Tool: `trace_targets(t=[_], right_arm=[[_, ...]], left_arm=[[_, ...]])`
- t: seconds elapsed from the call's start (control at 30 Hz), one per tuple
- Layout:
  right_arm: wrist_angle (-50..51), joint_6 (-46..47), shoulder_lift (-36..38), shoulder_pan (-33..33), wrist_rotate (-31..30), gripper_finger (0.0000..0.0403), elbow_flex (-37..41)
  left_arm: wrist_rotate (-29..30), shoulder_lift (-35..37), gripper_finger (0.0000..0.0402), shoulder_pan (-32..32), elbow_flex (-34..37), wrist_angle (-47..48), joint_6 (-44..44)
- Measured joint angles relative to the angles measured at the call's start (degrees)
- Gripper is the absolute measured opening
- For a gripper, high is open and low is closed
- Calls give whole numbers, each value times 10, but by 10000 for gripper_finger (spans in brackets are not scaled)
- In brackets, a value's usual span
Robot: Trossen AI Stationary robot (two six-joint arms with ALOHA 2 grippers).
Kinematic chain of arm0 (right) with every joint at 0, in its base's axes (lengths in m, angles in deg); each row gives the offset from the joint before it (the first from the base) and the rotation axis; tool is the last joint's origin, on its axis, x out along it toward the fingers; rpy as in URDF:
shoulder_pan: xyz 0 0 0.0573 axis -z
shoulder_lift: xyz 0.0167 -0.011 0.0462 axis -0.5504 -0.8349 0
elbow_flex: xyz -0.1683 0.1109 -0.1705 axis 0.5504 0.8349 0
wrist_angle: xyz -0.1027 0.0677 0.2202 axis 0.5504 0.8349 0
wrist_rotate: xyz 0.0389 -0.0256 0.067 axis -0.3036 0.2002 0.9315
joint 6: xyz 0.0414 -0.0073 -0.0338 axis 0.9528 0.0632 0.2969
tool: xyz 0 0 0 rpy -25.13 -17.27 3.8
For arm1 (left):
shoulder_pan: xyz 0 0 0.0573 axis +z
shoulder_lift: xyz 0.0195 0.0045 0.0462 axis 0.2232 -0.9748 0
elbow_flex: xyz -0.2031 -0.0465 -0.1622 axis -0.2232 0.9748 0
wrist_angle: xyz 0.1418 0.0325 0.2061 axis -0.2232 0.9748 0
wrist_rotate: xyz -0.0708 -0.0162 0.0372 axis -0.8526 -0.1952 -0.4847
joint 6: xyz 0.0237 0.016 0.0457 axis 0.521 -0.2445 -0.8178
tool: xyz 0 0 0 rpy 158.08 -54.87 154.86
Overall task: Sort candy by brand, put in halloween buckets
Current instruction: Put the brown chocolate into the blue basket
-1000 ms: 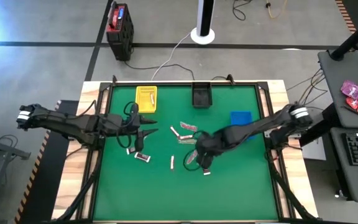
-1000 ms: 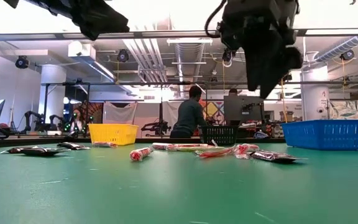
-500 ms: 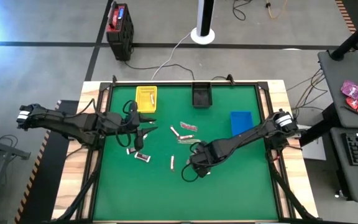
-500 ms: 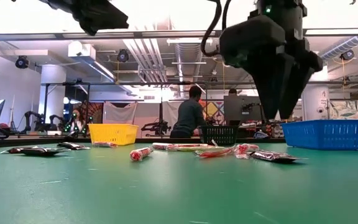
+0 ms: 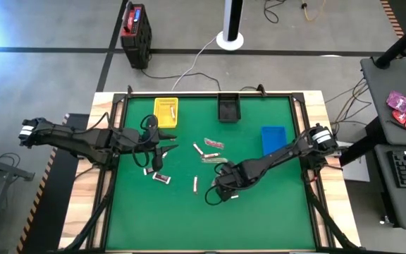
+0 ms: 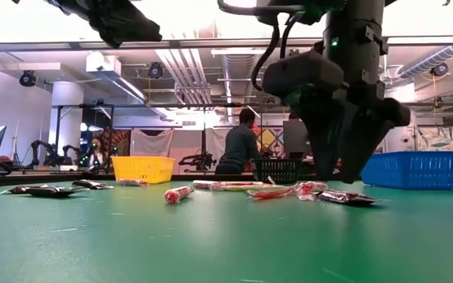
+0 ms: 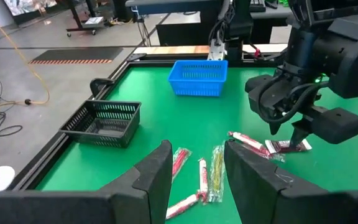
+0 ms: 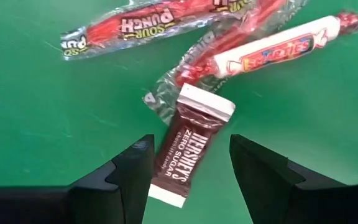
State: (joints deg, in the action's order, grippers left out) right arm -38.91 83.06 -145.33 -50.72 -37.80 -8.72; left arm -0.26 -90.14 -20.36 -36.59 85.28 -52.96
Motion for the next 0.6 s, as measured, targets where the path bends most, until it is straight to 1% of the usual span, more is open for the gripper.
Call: trace_targets(t=[0.13,0.37,0.6], right_arm=[[-15,2,0,0,0,203,12],[-86,4,0,0,15,203,47],[-94,-5,3,0,9,203,64]], left_arm=[[0,0,130,0,0,0,0],[0,0,130,0,0,0,0],[0,0,130,0,0,0,0]])
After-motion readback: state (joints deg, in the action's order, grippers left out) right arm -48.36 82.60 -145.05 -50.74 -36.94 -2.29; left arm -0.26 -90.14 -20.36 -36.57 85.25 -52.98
